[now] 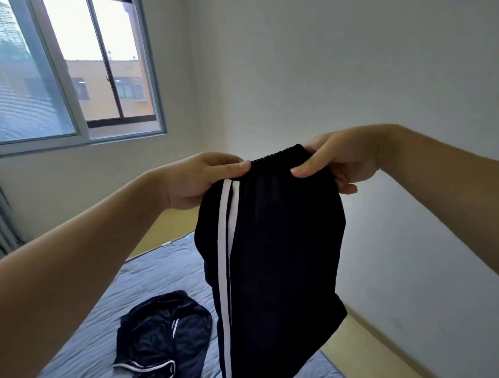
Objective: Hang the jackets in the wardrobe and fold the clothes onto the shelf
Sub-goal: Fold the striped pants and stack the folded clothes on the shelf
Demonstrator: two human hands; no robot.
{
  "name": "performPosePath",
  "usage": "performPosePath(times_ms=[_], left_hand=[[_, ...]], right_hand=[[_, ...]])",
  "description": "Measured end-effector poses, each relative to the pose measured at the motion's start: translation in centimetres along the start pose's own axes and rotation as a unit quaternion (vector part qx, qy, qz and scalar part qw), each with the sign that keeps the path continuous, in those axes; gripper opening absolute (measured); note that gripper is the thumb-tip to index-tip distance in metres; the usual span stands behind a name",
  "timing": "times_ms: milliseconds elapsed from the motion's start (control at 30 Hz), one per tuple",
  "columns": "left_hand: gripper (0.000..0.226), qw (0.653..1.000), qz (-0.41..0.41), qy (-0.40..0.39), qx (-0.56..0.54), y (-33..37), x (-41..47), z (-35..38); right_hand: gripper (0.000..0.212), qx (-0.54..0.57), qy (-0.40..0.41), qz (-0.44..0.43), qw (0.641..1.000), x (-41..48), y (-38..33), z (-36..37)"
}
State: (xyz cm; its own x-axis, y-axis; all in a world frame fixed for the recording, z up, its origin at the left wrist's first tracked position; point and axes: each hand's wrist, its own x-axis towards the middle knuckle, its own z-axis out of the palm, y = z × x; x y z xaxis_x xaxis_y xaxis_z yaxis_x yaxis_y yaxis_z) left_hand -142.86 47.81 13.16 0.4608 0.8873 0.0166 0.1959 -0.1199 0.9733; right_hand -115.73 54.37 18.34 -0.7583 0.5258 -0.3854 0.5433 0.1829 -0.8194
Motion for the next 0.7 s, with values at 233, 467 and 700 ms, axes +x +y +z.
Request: performPosePath(times_ms=[233, 467, 700], left_hand=[[0.09, 0.979, -0.118, -0.15, -0.068, -3.2, 4.0, -3.4], [0.023, 0.849, -0.276, 0.134, 0.43, -7.7, 11.4, -9.4], [0.022, 0.703, -0.119, 0.412, 0.568, -5.8, 13.2, -13.2]], right_hand=[[0.037, 0.243, -0.391, 0.08, 0.884, 6.6, 1.5, -4.1], [0.011, -0.181, 0.116, 0.034, 0.976, 20.2, 4.0, -4.2], [0.023, -0.197, 0.357, -0.241, 0.881, 25.4, 2.6, -7.2]])
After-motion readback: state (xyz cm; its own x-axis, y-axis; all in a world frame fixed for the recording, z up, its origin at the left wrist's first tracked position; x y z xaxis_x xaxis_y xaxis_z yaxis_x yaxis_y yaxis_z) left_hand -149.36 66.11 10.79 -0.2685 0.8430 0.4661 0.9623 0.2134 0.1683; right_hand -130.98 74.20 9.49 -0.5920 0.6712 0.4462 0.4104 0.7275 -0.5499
